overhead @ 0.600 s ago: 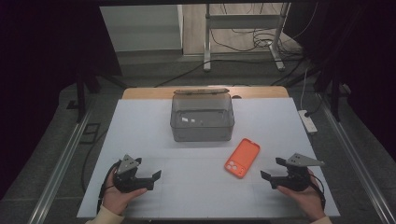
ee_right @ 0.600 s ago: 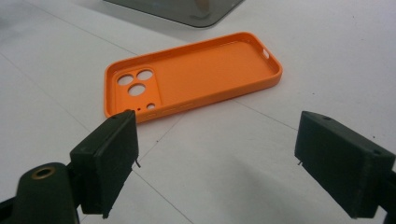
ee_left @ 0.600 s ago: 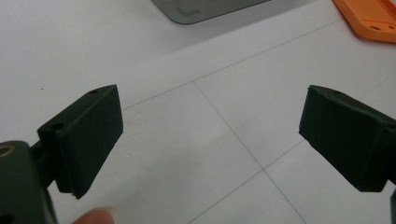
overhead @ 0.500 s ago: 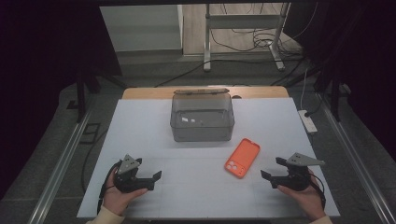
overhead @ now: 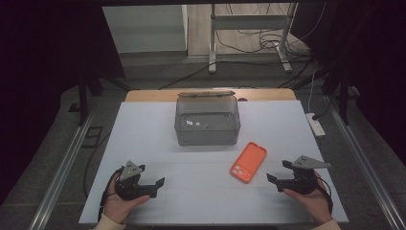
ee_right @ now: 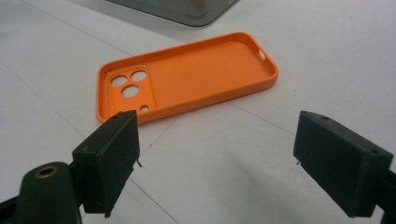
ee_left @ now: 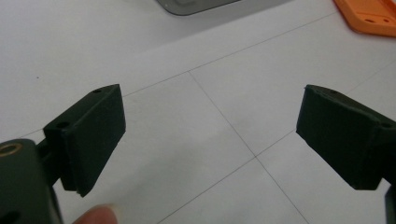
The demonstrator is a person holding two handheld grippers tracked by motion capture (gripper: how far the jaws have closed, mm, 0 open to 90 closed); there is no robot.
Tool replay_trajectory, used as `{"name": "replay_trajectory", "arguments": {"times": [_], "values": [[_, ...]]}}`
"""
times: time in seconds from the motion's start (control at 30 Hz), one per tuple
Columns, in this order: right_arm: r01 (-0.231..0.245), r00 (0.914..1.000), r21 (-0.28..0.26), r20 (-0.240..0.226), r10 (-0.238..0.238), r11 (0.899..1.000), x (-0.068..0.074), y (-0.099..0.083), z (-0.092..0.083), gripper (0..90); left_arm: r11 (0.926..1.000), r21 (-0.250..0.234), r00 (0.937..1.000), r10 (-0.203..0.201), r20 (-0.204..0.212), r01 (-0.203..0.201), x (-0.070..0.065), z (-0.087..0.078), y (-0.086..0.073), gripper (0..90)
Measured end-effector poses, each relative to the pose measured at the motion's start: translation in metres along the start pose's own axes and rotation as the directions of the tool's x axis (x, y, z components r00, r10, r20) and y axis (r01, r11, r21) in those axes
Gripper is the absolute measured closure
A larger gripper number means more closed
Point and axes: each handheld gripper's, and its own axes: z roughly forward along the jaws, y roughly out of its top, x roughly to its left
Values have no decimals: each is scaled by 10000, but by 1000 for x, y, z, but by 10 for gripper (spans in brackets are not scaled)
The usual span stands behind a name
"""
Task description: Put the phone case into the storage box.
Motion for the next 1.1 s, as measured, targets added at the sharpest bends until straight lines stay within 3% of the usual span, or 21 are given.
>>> {"name": "replay_trajectory", "arguments": {"times": [1.1], "values": [[27,9998,215,209,-32,9998,-1,-3,1,147,9998,-112,9993,171,341,-167,-6,2,7,104]]}}
